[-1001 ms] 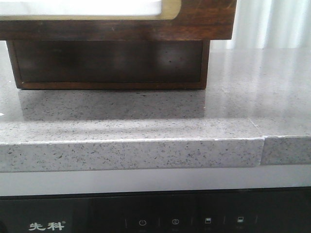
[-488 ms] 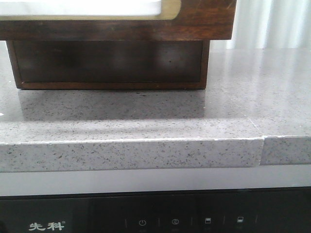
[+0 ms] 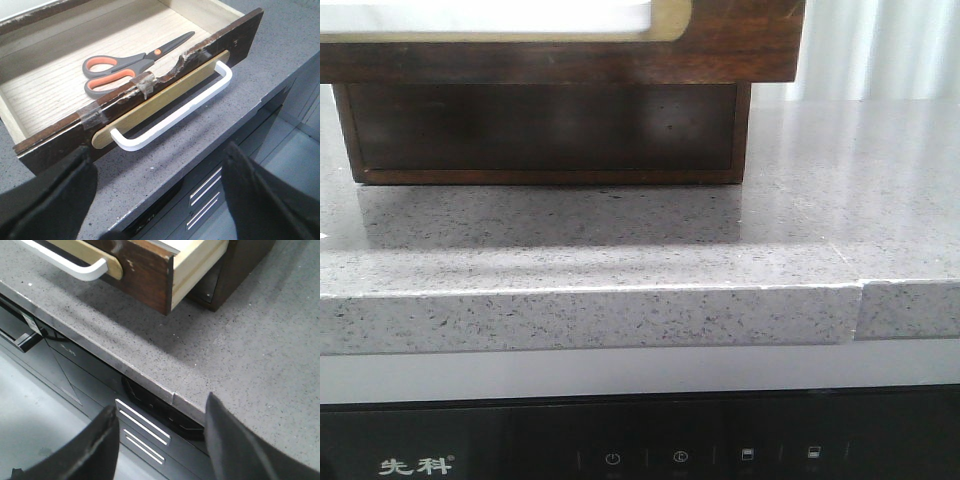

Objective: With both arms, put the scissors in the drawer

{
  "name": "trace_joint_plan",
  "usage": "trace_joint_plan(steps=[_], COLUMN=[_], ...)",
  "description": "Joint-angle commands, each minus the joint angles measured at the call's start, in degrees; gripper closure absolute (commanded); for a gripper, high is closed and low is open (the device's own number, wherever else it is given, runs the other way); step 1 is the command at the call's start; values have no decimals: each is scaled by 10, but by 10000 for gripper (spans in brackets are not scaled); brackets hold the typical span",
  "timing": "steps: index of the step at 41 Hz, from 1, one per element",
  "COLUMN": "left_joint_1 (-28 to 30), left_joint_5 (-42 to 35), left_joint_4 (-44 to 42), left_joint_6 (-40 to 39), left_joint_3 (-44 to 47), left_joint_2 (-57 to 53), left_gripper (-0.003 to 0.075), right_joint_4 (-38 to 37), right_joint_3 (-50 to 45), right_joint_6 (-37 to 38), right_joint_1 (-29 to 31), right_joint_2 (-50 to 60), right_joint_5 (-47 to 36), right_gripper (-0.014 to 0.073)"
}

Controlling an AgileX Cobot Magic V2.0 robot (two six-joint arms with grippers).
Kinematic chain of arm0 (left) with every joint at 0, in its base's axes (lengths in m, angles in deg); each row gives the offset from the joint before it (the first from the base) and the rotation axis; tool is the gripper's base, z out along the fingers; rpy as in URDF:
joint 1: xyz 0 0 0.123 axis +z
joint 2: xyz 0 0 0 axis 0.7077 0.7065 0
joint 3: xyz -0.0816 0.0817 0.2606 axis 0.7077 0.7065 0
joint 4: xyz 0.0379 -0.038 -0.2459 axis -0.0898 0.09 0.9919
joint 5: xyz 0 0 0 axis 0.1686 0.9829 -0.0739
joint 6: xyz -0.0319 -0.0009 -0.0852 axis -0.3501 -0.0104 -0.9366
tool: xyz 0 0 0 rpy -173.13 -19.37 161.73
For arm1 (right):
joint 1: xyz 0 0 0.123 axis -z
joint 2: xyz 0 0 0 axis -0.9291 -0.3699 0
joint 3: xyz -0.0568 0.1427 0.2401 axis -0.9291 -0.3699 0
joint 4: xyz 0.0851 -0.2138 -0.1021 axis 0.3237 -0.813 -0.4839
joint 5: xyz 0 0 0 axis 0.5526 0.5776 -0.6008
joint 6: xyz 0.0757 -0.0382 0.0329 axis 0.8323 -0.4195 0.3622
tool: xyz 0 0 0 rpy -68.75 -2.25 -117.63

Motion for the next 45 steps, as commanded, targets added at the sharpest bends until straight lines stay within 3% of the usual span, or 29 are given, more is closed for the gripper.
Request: trace_joint_plan(steps=[1, 19, 24, 31, 37, 42, 45], left_joint_1=[-5, -5, -5, -5, -5, -5, -5], left_joint_5=[-44, -47, -47, -47, -47, -47, -47], left_joint_4=[0, 0, 0, 0, 0, 0, 0], left_joint_6=[-7, -7, -7, -7, -7, -7, -7], left_joint_3=[-19, -19, -19, -19, -19, -19, -19], left_joint_2=[1, 1, 1, 1, 1, 1, 1], left_gripper=[207, 207, 218, 386, 582, 712, 741], right_joint_4=[-6, -6, -6, -6, -6, -6, -6], right_joint_3=[0, 0, 0, 0, 0, 0, 0], right_joint_6=[2, 2, 2, 2, 2, 2, 2], right_joint_1=[2, 2, 2, 2, 2, 2, 2], right_joint_2=[11, 12, 12, 12, 12, 12, 12], right_joint_5=[-57, -58, -59, -59, -59, -64, -78], right_gripper=[179, 182, 282, 524, 651, 659, 659])
